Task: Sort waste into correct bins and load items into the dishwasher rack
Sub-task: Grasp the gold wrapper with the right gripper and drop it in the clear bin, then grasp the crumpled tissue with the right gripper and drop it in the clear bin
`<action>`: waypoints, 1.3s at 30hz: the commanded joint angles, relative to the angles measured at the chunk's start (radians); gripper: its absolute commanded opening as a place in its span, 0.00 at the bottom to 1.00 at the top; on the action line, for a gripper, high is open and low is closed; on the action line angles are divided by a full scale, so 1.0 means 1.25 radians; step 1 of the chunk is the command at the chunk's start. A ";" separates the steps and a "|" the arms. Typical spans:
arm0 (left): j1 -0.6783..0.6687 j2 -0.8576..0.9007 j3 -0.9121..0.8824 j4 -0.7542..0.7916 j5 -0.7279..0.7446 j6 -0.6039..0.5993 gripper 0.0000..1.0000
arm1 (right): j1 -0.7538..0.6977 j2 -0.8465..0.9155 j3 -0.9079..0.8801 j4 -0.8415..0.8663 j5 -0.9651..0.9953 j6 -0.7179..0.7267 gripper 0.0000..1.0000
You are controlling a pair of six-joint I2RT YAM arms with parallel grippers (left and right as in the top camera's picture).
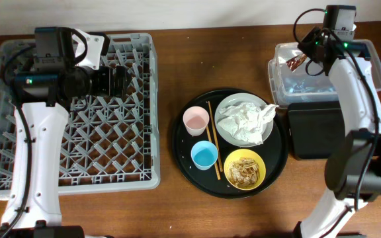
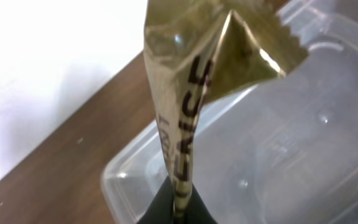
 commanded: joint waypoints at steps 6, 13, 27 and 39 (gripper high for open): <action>0.003 -0.001 0.016 -0.001 0.000 0.013 0.99 | 0.000 -0.067 0.006 -0.032 -0.190 -0.061 0.98; 0.003 -0.001 0.016 -0.001 0.000 0.013 0.99 | 0.191 -0.126 0.002 -0.346 -0.309 -0.179 0.98; 0.003 -0.001 0.016 -0.001 0.000 0.013 0.99 | 0.305 -0.036 -0.325 -0.172 -0.076 -0.178 0.72; 0.003 -0.001 0.016 -0.001 0.000 0.013 0.99 | 0.292 -0.092 -0.068 -0.350 -0.076 -0.178 0.04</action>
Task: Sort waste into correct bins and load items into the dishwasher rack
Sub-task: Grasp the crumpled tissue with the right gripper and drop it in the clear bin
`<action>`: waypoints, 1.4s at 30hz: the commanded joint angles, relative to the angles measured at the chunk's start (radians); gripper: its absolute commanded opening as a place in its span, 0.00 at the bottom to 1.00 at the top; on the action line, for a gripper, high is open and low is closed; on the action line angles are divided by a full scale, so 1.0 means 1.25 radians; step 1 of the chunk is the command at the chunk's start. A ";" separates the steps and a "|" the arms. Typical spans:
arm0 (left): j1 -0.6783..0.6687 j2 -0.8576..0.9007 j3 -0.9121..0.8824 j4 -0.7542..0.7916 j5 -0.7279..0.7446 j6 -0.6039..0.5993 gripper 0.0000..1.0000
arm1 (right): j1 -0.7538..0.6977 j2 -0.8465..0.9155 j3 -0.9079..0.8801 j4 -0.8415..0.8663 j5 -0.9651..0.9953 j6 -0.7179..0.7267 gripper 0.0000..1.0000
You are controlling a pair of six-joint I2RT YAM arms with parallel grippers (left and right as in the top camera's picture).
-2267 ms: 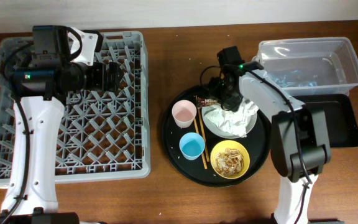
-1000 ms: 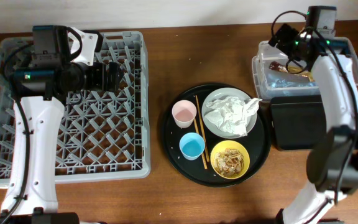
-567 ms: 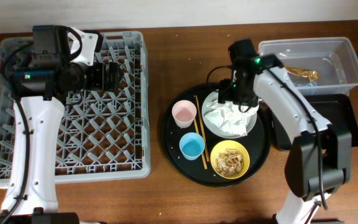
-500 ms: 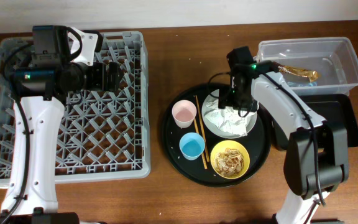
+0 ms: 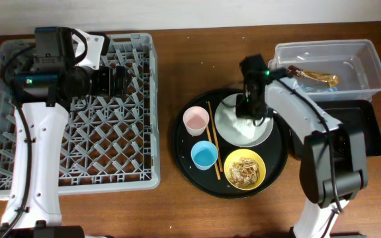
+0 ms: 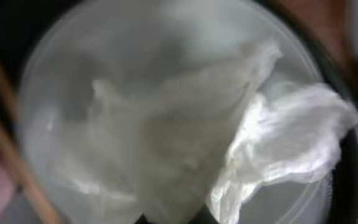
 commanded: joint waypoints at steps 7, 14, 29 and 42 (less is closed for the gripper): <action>0.003 -0.001 0.016 -0.001 0.000 0.013 0.99 | -0.205 -0.060 0.208 0.131 0.056 0.118 0.04; 0.003 -0.001 0.016 -0.001 0.000 0.013 0.99 | -0.263 0.037 0.208 0.234 0.145 0.139 0.31; 0.003 -0.001 0.016 -0.001 0.000 0.013 1.00 | -0.151 -0.201 0.182 -0.145 -0.344 -0.147 0.99; -0.006 0.023 0.015 0.005 0.120 0.013 0.99 | 0.070 -0.126 0.172 -0.126 -0.221 -0.146 1.00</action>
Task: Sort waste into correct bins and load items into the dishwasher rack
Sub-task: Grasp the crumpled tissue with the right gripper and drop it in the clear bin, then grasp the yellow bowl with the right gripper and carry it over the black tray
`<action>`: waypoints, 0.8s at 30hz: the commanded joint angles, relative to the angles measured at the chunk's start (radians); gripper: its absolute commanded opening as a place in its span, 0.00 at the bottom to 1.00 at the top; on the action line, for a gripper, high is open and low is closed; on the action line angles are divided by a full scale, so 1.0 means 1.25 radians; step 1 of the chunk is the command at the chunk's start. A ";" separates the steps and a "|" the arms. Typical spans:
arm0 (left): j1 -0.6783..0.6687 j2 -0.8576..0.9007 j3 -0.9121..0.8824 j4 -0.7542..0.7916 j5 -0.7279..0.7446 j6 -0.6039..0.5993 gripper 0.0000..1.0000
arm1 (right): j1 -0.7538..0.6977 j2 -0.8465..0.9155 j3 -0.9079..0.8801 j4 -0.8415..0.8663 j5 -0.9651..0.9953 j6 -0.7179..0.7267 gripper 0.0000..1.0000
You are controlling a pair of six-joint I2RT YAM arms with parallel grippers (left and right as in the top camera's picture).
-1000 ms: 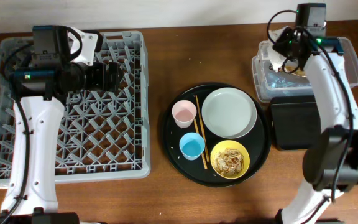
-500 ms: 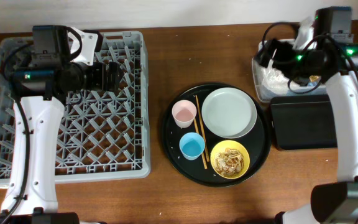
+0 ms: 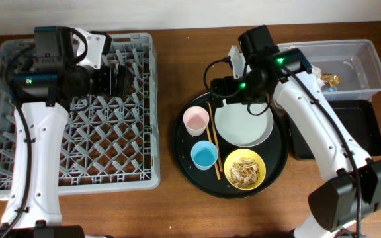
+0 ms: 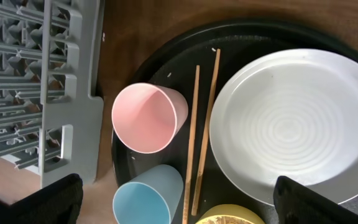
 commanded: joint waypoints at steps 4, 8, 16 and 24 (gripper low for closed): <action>-0.087 0.089 0.014 0.003 0.074 0.012 0.83 | 0.006 0.002 -0.004 0.022 0.012 -0.004 0.96; -0.220 0.197 0.014 0.016 0.070 -0.021 0.63 | 0.005 0.002 -0.004 0.023 0.013 -0.004 0.92; -0.187 0.245 0.060 0.020 0.053 -0.119 0.63 | 0.047 0.096 -0.004 0.014 0.013 0.050 0.62; -0.084 0.242 0.063 0.021 0.052 -0.120 0.82 | 0.066 0.186 -0.002 0.009 0.012 0.050 0.38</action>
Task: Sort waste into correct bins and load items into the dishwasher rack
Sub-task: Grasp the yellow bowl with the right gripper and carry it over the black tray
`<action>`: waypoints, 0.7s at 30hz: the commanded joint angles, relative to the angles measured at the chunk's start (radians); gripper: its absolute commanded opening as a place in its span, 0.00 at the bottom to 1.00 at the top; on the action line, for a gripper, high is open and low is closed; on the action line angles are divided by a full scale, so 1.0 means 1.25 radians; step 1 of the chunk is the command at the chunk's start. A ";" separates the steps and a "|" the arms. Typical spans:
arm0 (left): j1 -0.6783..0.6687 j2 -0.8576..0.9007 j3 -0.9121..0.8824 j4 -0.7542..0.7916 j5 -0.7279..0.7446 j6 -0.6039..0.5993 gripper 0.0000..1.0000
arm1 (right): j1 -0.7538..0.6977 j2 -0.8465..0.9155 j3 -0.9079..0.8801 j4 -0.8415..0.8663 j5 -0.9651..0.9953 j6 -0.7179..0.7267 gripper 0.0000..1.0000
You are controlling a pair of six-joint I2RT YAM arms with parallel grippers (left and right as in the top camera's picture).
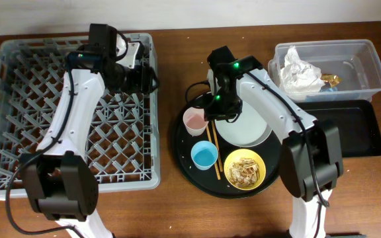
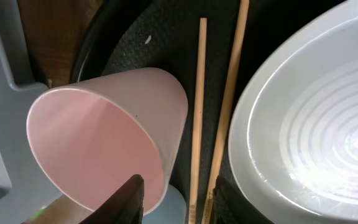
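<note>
My right gripper (image 2: 179,200) is open and low over the black tray (image 1: 185,153). One finger is inside the rim of the pink cup (image 2: 104,140); the other is just right of the two wooden chopsticks (image 2: 199,112). The cup's wall and the chopsticks lie between the jaws. The white plate (image 2: 316,118) is bare. A blue cup (image 1: 204,155) and a yellow bowl of food (image 1: 245,168) share the tray. A crumpled tissue (image 1: 299,69) and a gold wrapper (image 1: 330,79) lie in the clear bin (image 1: 369,63). My left gripper (image 1: 145,77) hovers over the grey rack (image 1: 18,165), its jaws unclear.
A black bin (image 1: 339,129) sits right of the tray, in front of the clear bin. The rack fills the table's left side, and its right edge is close to the tray. Bare brown tabletop lies between rack and tray.
My right gripper was open high above the tray; it is now down at the pink cup and chopsticks. The tissue now shows in the clear bin. My left arm has shifted right over the rack.
First my right gripper held the gold wrapper over the clear bin. Then the wrapper lay in the bin and the gripper was down on the tissue on the white plate. Later the plate was bare with the gripper open above the tray. Now it straddles the cup's rim and chopsticks.
</note>
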 commanded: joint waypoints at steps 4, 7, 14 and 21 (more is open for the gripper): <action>0.008 -0.018 0.016 -0.001 -0.067 0.000 0.95 | -0.006 -0.192 -0.002 -0.215 0.166 0.120 0.39; 0.008 -0.018 0.016 0.002 -0.131 0.000 0.99 | 0.020 -0.193 -0.124 -0.229 0.201 0.199 0.38; 0.008 -0.018 0.016 0.005 -0.172 0.000 0.99 | 0.083 -0.192 -0.380 0.010 0.117 0.307 0.33; 0.008 -0.018 0.016 0.005 -0.172 0.000 0.99 | 0.083 -0.192 -0.416 0.041 0.117 0.327 0.05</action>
